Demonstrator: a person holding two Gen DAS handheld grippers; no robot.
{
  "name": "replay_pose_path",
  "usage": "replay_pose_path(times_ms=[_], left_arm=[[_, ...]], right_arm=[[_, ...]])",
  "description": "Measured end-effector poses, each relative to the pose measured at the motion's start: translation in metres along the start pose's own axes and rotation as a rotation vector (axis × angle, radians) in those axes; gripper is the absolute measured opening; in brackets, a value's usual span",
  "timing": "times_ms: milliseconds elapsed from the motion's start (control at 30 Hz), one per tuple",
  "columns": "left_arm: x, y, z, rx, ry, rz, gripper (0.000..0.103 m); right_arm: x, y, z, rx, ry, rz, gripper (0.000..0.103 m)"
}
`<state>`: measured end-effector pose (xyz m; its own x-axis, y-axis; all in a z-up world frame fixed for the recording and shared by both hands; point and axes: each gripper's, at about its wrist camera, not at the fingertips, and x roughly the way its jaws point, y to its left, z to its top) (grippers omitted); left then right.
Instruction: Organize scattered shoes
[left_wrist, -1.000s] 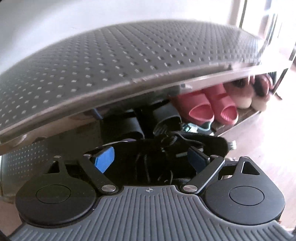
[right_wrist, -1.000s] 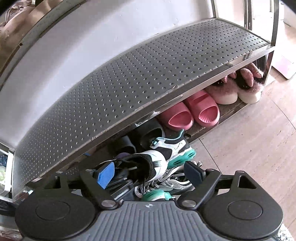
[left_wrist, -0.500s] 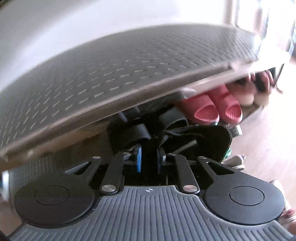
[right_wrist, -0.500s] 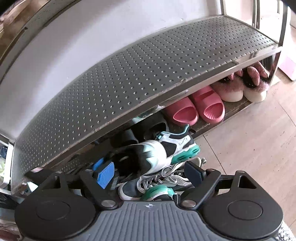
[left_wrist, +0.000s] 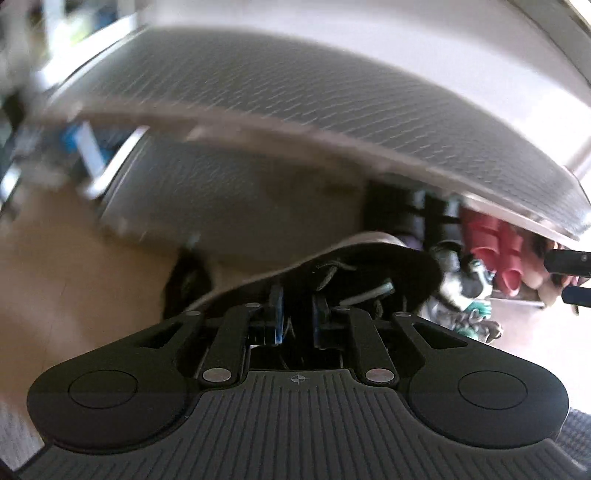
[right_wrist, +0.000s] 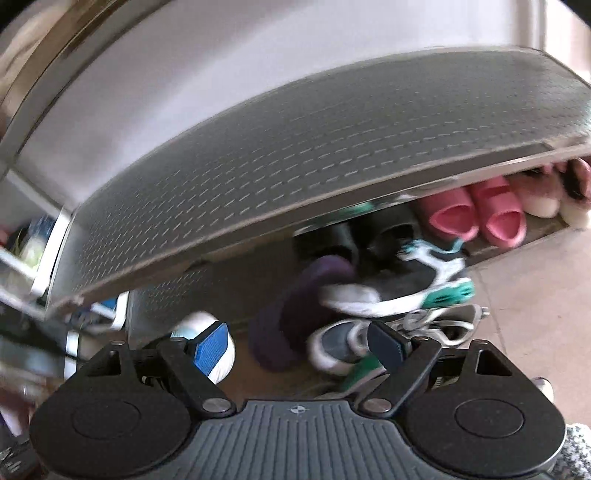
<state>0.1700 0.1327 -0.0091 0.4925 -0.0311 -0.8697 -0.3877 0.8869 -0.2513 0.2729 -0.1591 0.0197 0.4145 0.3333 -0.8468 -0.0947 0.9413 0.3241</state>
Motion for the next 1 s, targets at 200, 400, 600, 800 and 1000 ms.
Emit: replay_pose_path(times_ms=[200,400,600,800,1000], left_arm=[[-0.006,0.018,-0.021,0.023,0.178,0.126,0.068],[-0.041,0.012,-0.025,0.424,0.009,0.292,0.090],[-0.027,0.038,0.005,0.412,0.021,0.259,0.089],[-0.047,0.056,0.014,0.508,-0.036,0.327,0.090],[-0.059,0.071,0.023,0.445,-0.047,0.286,0.091]], right_arm=[[0.029,0.040,-0.032,-0.171,0.122,0.039,0.087],[0.061,0.075,-0.062,-0.258,0.268,0.134,0.087],[0.103,0.107,-0.118,-0.249,0.446,0.217,0.088],[0.160,0.118,-0.180,0.006,0.556,0.168,0.088],[0.189,0.116,-0.225,0.271,0.501,0.120,0.089]])
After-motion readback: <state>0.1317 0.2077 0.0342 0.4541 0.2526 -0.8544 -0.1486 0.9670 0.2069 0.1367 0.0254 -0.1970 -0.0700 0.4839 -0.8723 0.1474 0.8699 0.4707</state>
